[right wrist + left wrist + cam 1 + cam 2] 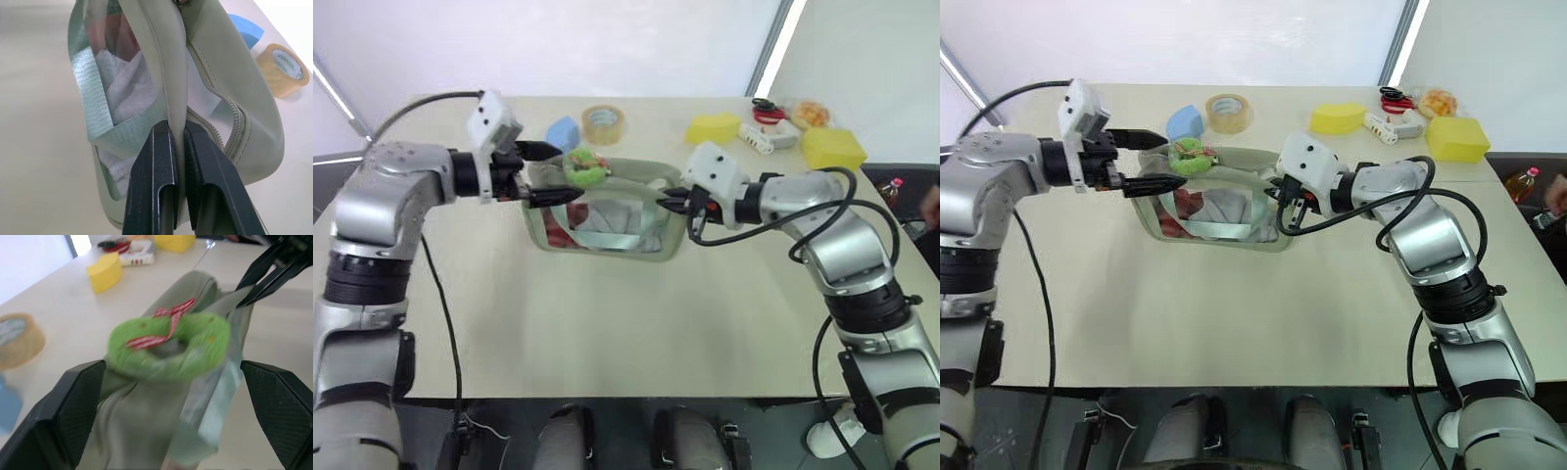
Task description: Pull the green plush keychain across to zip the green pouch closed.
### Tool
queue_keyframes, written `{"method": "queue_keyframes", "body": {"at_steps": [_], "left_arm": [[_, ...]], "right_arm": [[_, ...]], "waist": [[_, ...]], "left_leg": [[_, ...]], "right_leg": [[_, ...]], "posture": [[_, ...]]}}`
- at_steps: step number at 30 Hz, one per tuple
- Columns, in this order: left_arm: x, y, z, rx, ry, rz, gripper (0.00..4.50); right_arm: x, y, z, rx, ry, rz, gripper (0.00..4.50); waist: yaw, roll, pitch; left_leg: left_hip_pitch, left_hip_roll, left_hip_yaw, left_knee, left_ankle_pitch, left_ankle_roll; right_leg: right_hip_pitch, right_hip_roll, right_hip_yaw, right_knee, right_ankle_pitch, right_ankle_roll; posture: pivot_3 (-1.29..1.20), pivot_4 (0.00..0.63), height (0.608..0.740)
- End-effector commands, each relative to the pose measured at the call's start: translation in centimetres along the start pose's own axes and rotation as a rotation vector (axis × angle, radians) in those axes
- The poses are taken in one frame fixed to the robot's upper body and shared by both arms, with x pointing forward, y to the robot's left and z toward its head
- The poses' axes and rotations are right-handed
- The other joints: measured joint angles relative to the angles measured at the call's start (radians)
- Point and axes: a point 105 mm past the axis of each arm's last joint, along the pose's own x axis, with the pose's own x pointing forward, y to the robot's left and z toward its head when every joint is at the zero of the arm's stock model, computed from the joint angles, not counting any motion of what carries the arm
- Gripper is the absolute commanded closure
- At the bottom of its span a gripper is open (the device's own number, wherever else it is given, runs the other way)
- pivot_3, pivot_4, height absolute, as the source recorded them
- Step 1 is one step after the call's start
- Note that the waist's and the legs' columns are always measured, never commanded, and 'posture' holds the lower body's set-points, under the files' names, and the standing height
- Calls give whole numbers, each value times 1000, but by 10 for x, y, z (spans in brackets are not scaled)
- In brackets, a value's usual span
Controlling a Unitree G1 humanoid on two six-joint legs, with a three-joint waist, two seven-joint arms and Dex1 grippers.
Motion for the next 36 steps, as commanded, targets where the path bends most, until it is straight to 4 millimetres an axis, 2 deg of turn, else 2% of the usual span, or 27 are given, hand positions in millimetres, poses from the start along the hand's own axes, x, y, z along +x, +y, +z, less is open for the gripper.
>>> {"method": "queue_keyframes", "body": {"at_steps": [1, 5, 11, 14, 21, 26, 29, 33, 34, 36], "left_arm": [[-30, 3, 2, 32, 34, 28, 60], [-32, 4, -19, 25, 82, 46, 60], [-13, 10, -41, 33, 81, 90, 60], [-10, 10, -42, 24, 67, 83, 873], [-11, 11, -40, 39, 69, 80, 4467], [-8, 11, -43, 47, 79, 71, 4467], [-7, 11, -43, 52, 77, 72, 4500], [-9, 10, -44, 48, 75, 65, 4500], [-9, 9, -44, 49, 74, 65, 4500], [-9, 11, -44, 51, 76, 72, 4500]], "right_arm": [[-1, -1, 7, -28, -17, 3, 4500], [0, -2, 8, -31, -18, 8, 4500], [1, -2, 9, -38, -17, 20, 4500], [0, -2, 8, -40, -11, 21, 4500], [-2, -3, 6, -39, -2, 10, 4500], [-5, -8, 4, -44, 11, -12, 4500], [-16, -16, 6, -51, 24, -12, 3402], [-30, -27, 14, -107, 39, -17, 1326], [-32, -28, 17, -123, 34, -13, 1326], [-29, -30, 35, -150, -20, -9, 1326]], "waist": [[0, 0, 0], [10, 0, 0], [7, 0, 0], [4, 0, 0], [7, 0, 0], [7, 0, 0], [10, 0, 0], [9, 0, 0], [9, 0, 0], [6, 0, 0]], "left_leg": [[0, 0, 0, 0, 0, 0], [0, 0, 0, 1, 0, 0], [0, 0, 0, 1, 0, 0], [0, 0, 0, 0, 0, 0], [0, 0, 0, 0, 0, 0], [0, 0, 0, 0, 0, 0], [0, 0, 0, 0, 0, 0], [0, 0, 0, 0, 0, 0], [0, 0, 0, 0, 0, 0], [0, 0, 0, 0, 0, 0]], "right_leg": [[0, 0, 0, 0, 0, 0], [1, 0, 0, -1, 0, 0], [1, 0, 0, -2, 0, 0], [1, 0, 0, -1, 0, 0], [1, 0, 0, -1, 0, 0], [1, 0, 0, -1, 0, 0], [1, 0, 0, -1, 0, 0], [1, -1, 0, -2, 0, 0], [1, -1, 0, -2, 0, 0], [1, -1, 0, -2, 0, 0]], "posture": [[0, 150, 740], [0, 150, 740], [0, 150, 740], [0, 150, 740], [0, 150, 740], [0, 150, 740], [0, 150, 740], [0, 150, 740], [0, 150, 740], [0, 150, 740]]}}
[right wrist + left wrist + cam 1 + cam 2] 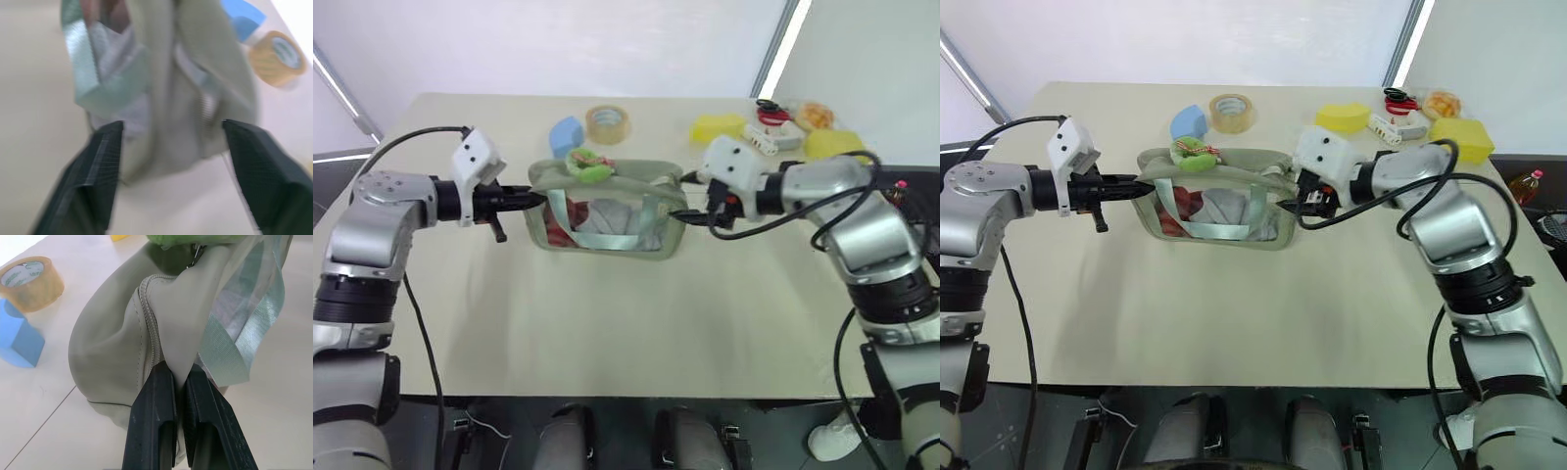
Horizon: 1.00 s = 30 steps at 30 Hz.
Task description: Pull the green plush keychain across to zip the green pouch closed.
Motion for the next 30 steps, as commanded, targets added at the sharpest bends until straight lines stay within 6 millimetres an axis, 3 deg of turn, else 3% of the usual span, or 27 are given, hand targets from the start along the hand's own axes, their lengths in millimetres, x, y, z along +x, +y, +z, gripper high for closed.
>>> {"method": "queue_keyframes", "body": {"at_steps": [1, 5, 10, 15, 19, 22, 26, 27, 30], "left_arm": [[-5, 3, 7, 28, -17, 18, 4500], [-4, 2, 8, 30, -22, 8, 4500], [0, 2, 8, 29, -25, 1, 4500], [3, 0, 10, 33, -34, -6, 4500], [2, 0, 11, 35, -33, 0, 4500], [0, 1, 10, 36, -30, 3, 4500], [1, 2, 9, 39, -27, 10, 4500], [2, 2, 9, 38, -27, 10, 4500], [3, 1, 9, 36, -30, 8, 4500]], "right_arm": [[-2, -9, 46, -86, -139, -17, 1326], [19, -2, 74, -96, -235, 12, 1326], [46, 7, 92, -123, -286, 45, 1326], [69, 14, 90, -125, -281, 69, 1326], [75, 13, 94, -111, -296, 70, 1326], [75, 9, 97, -90, -310, 65, 2215], [69, 8, 98, -52, -333, 78, 4268], [67, 7, 97, -47, -330, 77, 4457], [60, -4, 92, -12, -317, 35, 4457]], "waist": [[-4, 0, 0], [-2, 0, 0], [1, 0, 0], [0, 0, 0], [1, 0, 0], [0, 0, 0], [0, 0, 0], [0, 0, 0], [0, 0, 0]], "left_leg": [[0, 0, 0, 0, 0, 0], [0, 0, 0, 0, 0, 0], [0, 0, 0, 1, 0, 0], [0, 0, 0, 1, 0, 0], [0, 0, 0, 1, 0, 0], [0, 0, 0, 1, 0, 0], [0, 0, 0, 1, 0, 0], [0, 0, 0, 1, 0, 0], [0, 0, 0, 0, 0, 0]], "right_leg": [[0, 0, 0, 0, 0, 0], [0, 0, 0, 2, 0, 0], [1, 0, 0, 2, 0, 0], [0, 0, 0, 3, 0, 0], [0, 0, 0, 3, 0, 0], [0, 0, 0, 3, 0, 0], [1, 0, 0, 3, 0, 0], [1, 0, 0, 3, 0, 0], [0, 0, 0, 3, 0, 0]], "posture": [[0, 150, 740], [0, 150, 740], [0, 150, 740], [0, 150, 740], [0, 150, 740], [0, 150, 740], [0, 150, 740], [0, 150, 740], [0, 150, 740]]}}
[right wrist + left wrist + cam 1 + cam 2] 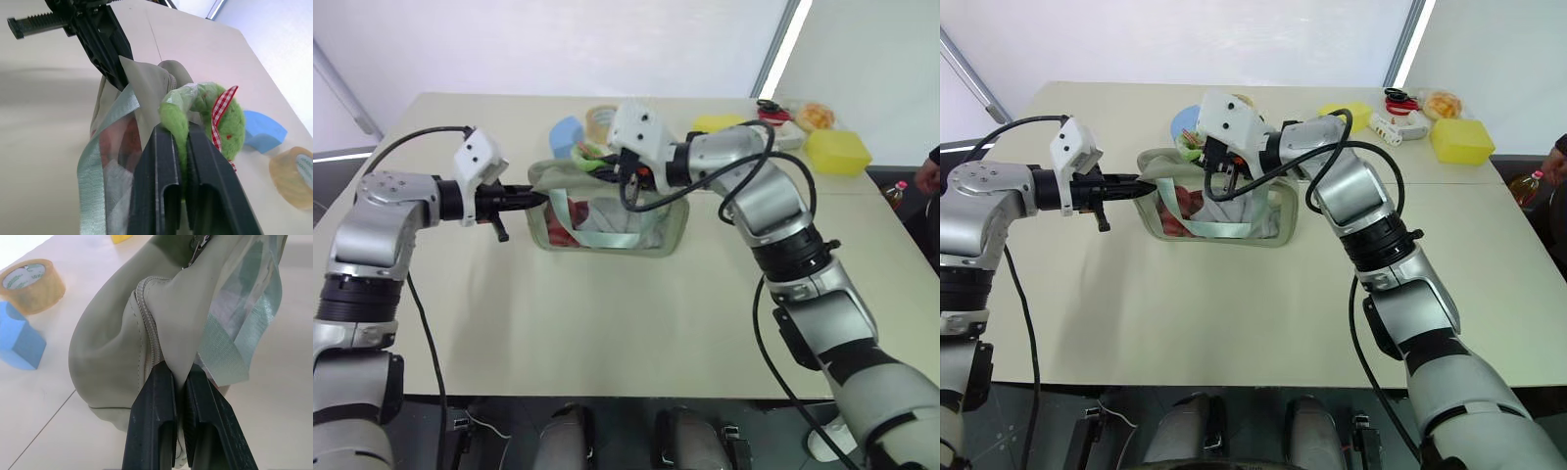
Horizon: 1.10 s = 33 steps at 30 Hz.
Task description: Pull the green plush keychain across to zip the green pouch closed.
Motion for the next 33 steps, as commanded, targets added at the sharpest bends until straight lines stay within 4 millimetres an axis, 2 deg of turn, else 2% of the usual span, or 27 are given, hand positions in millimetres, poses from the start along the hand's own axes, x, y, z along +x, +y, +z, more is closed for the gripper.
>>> {"method": "queue_keyframes", "body": {"at_steps": [1, 6, 12, 15, 17, 20, 25, 28, 31, 33], "left_arm": [[1, 2, 8, 27, -22, 8, 4500], [2, 1, 7, 22, -21, 4, 4500], [1, 2, 4, 22, -13, 7, 4500], [2, 2, 4, 19, -11, 8, 4500], [2, 3, 3, 18, -11, 10, 4500], [4, 3, 3, 18, -12, 9, 4500], [6, 1, 5, 19, -16, 1, 4500], [5, 0, 5, 20, -14, -1, 4500], [3, 0, 6, 23, -12, -1, 4500], [3, 0, 6, 24, -11, 0, 4500]], "right_arm": [[-23, -24, 15, 13, -40, -107, 4457], [-73, -61, 1, 25, 53, -312, 4457], [-137, -78, -26, -72, 275, -473, 4457], [-163, -84, -43, -120, 400, -556, 4457], [-172, -82, -61, -149, 481, -578, 4457], [-163, -66, -93, -139, 540, -542, 4457], [-122, -26, -141, 80, 479, -493, 4457], [-103, -11, -158, 168, 449, -495, 4457], [-86, 1, -161, 213, 411, -476, 4457], [-82, 5, -161, 226, 403, -469, 4457]], "waist": [[0, 0, 0], [7, 0, 0], [1, 0, 0], [1, 0, 0], [1, 0, 0], [1, 0, 0], [0, 0, 0], [0, 0, 0], [-1, 0, 0], [-1, 0, 0]], "left_leg": [[0, 0, 0, 0, 0, 0], [0, -1, 0, 0, 0, 0], [0, -1, 0, -1, 0, 0], [0, -1, 0, -1, 0, 0], [0, 0, 1, -1, 0, 0], [0, 0, 1, -1, 0, 0], [0, 0, 1, 0, 0, 0], [0, 0, 1, 0, 0, 0], [0, 0, 1, 0, 0, 0], [0, 0, 1, 0, 0, 0]], "right_leg": [[0, 0, 0, 0, 0, 0], [0, -1, 0, 0, 0, 0], [0, -1, 0, -2, 0, 0], [0, -1, 0, -2, 0, 0], [0, -1, 0, -4, 0, 0], [0, -1, 0, -4, 0, 0], [0, 0, 0, -4, 0, 0], [0, 0, 0, -4, 0, 0], [0, 0, 0, -4, 0, 0], [0, 0, 0, -4, 0, 0]], "posture": [[0, 150, 740], [0, 150, 740], [0, 150, 740], [0, 150, 740], [0, 150, 740], [0, 150, 740], [0, 150, 740], [0, 150, 740], [0, 150, 740], [0, 150, 740]]}}
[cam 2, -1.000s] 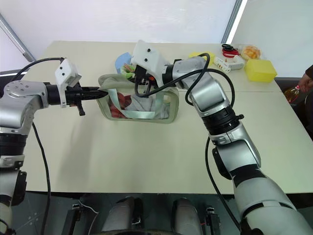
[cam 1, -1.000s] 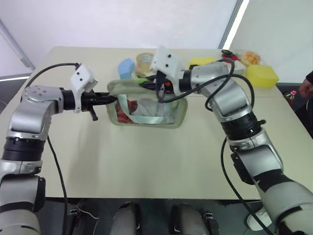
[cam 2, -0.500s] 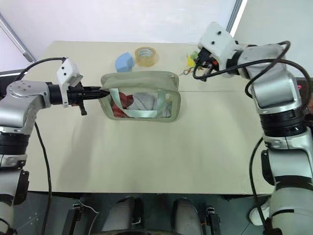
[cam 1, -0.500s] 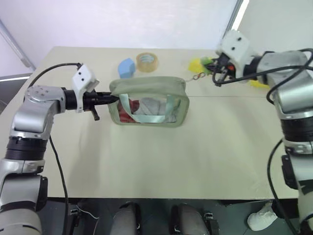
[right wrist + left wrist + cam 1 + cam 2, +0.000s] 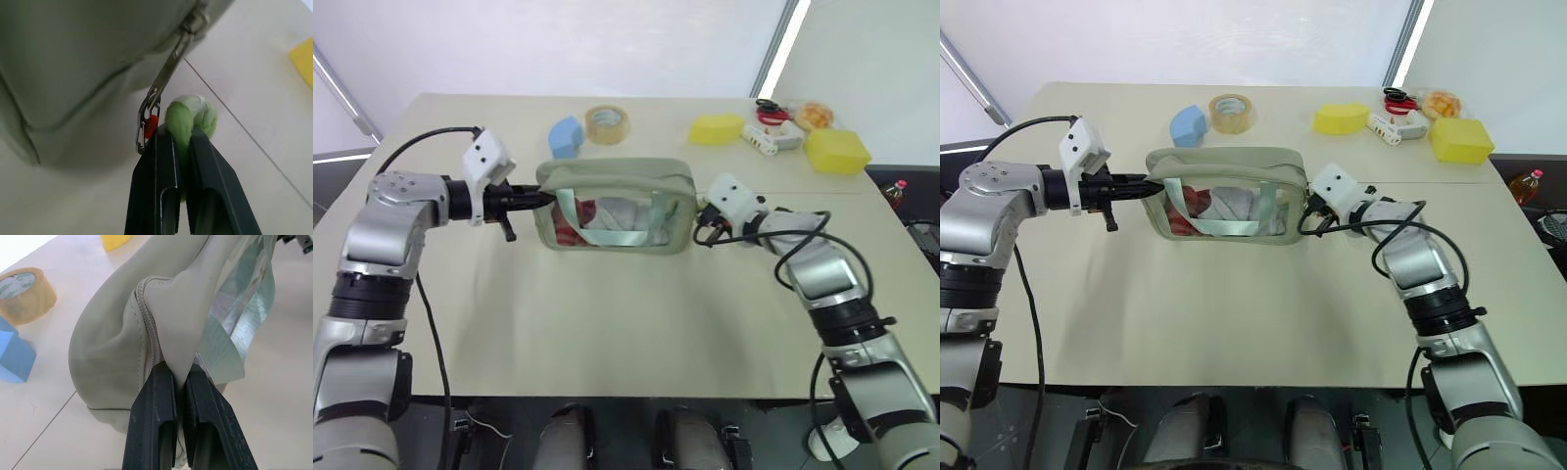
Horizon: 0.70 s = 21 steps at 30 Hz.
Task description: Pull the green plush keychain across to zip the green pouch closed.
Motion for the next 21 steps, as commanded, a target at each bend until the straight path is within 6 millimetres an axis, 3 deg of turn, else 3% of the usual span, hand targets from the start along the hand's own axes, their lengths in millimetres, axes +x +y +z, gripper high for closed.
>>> {"method": "queue_keyframes", "body": {"at_steps": [1, 5, 8, 12, 17, 18, 21], "left_arm": [[-6, 3, 4, 20, 7, 19, 4500], [-6, 2, 4, 18, 7, 24, 4500], [-6, 2, 4, 18, 3, 25, 4500], [-8, 3, 5, 19, -4, 36, 4500], [-26, 13, 13, -17, -37, 69, 2411], [-32, 15, 14, -31, -40, 79, 1927], [-51, 24, 19, -70, -43, 120, 297]], "right_arm": [[-1, 2, 1, -3, -13, -7, 4457], [-3, 5, -14, -83, 38, 23, 4457], [-11, -4, -6, -85, 25, 28, 4457], [-35, -25, 21, -24, -51, 43, 3003], [-87, -33, 54, 52, -148, 144, 330], [-98, -32, 60, 49, -159, 173, 0], [-122, -24, 84, 71, -226, 254, 0]], "waist": [[0, 0, 0], [-1, 0, 0], [-1, 0, 0], [2, 0, 0], [2, 1, 0], [2, 0, 0], [-2, 0, 0]], "left_leg": [[0, 0, 0, 0, 0, 0], [0, 0, 0, 0, 0, 0], [0, 0, 0, 0, 0, 0], [0, 0, 0, 0, 0, 0], [0, 0, -1, -1, 0, 0], [0, 0, -1, 0, 0, 0], [0, 0, -1, -1, 0, 0]], "right_leg": [[0, 0, 0, 0, 0, 0], [0, 0, 0, 0, 0, 0], [0, 0, 0, 0, 0, 0], [0, 0, 0, 0, 0, 0], [0, 0, 0, 0, 0, 0], [0, 0, 0, -1, 0, 0], [0, 0, 0, -1, 0, 0]], "posture": [[0, 150, 740], [0, 150, 740], [0, 150, 740], [0, 150, 740], [0, 150, 740], [0, 150, 740], [0, 150, 740]]}}
